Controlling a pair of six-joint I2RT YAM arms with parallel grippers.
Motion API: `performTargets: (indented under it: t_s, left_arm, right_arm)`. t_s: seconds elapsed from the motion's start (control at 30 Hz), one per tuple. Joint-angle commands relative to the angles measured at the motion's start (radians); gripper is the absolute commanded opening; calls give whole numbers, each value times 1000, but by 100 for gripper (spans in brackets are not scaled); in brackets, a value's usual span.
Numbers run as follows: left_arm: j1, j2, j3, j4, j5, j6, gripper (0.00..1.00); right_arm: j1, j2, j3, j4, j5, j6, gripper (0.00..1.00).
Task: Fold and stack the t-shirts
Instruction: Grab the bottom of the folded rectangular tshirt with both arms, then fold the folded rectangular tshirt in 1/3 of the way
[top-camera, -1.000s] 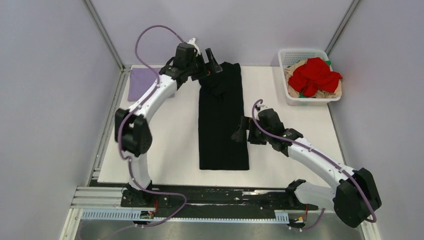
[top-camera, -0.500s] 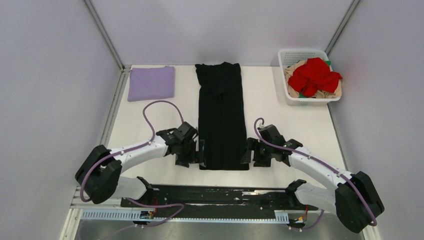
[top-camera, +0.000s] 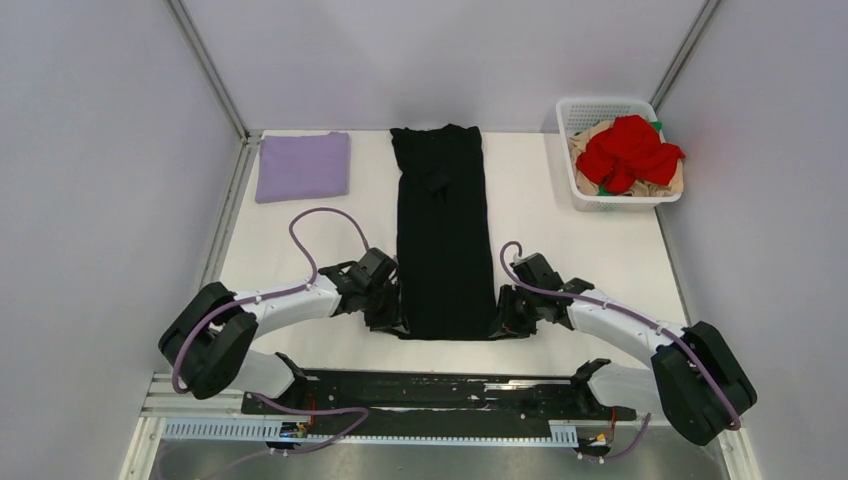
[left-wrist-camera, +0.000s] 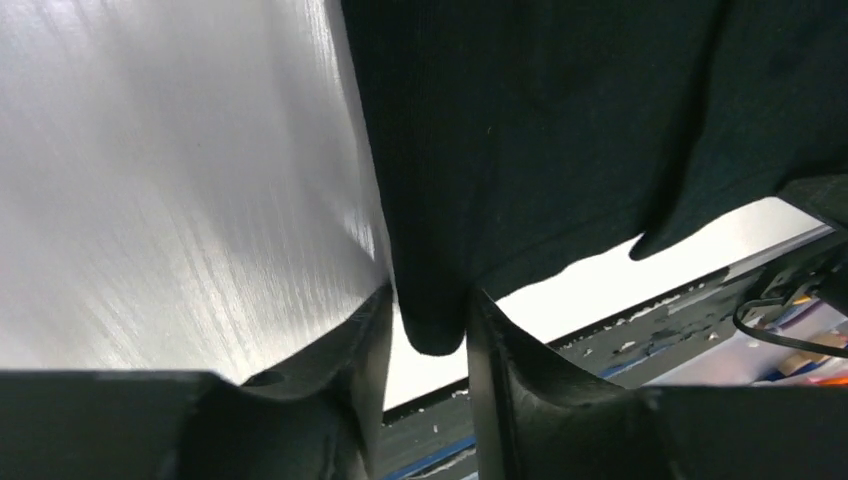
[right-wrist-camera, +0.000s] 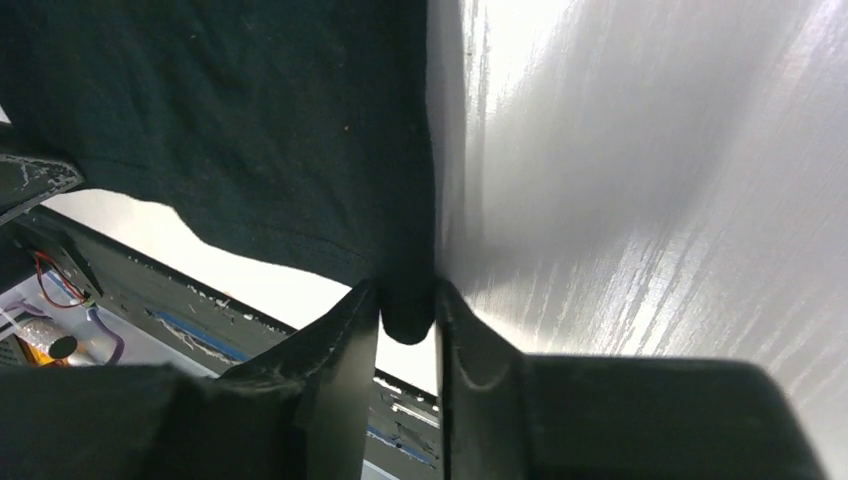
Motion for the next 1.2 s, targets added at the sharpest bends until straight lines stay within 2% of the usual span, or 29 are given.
performTargets:
  t_s: [0.0,0.03,0.07,0.1,0.13,0.4,0.6,0.67,0.77,0.87,1.0,1.17]
  left_arm:
    - [-2,41,20,32,-10,11,31]
    - [-2,45,19,30,-11,14,26]
    - [-3,45,17,23,-11,15,10]
    - [-3,40,15,17,-12,17,4]
    - [-4,33,12,6,-16,17,0]
    - [-24,-159,-65,-20,21,5,0]
    - [-25,-232,-28,66,25,5,0]
    - [-13,-215,-1,114,-15,21,0]
    - [35,-159,63,148,-43,48,0]
    - [75,-64,155,159,-96,109,0]
    - [137,55,276,159,-99,157,0]
    - [206,185,392,162,-115,199,0]
  right_arm:
    - [-2,32,-12,59,13,1,19]
    - [-1,36,-14,59,7,1,11]
    - [-2,36,-19,57,-6,0,5]
    - [-1,30,-25,51,-27,1,0]
    - [-1,18,-38,50,-48,5,0]
    - [6,-194,-134,63,-214,46,0]
    - [6,-248,-36,77,-118,17,0]
    - [2,-219,22,83,-46,-1,0]
    - [-5,-141,98,124,-31,-20,0]
    - [-21,-42,141,198,-2,-35,0]
    - [-80,87,242,242,57,-31,0]
    - [-154,219,375,292,32,-84,0]
